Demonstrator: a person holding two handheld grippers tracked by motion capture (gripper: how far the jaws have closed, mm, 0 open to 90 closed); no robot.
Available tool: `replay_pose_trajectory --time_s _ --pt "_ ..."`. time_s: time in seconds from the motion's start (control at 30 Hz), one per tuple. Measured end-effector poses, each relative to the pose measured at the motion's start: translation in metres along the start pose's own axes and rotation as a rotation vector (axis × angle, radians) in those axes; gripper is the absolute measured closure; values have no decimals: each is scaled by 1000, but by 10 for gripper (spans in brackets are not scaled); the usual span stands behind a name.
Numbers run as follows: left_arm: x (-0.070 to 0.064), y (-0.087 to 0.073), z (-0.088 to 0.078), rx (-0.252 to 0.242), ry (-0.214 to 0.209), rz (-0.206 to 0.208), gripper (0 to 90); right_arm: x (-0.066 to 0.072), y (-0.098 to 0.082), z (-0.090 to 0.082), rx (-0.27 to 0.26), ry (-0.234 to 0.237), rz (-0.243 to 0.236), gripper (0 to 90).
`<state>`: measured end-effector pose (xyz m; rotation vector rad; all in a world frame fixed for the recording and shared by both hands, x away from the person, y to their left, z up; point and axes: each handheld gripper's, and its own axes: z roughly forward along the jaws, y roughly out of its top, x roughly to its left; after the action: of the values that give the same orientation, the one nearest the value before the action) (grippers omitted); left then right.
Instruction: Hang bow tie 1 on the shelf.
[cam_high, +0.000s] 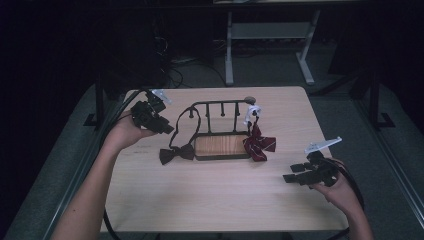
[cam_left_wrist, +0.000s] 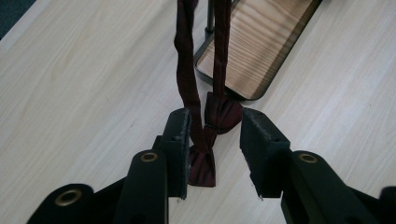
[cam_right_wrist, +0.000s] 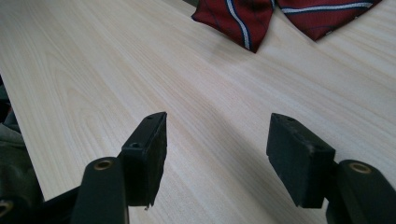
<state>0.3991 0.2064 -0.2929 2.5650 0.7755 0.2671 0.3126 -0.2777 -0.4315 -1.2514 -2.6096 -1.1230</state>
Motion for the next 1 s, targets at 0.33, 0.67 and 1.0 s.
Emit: replay_pose_trajectory --time_s 0.33,0.67,1.0 --pt "-12 -12 2 -16 -11 33 559 0 0 -1 -4 -1 2 377" --pt "-19 -28 7 -35 -24 29 505 0 0 0 -2 -1 2 377" --pt "-28 -47 15 -48 -29 20 445 0 0 0 -2 -1 4 377"
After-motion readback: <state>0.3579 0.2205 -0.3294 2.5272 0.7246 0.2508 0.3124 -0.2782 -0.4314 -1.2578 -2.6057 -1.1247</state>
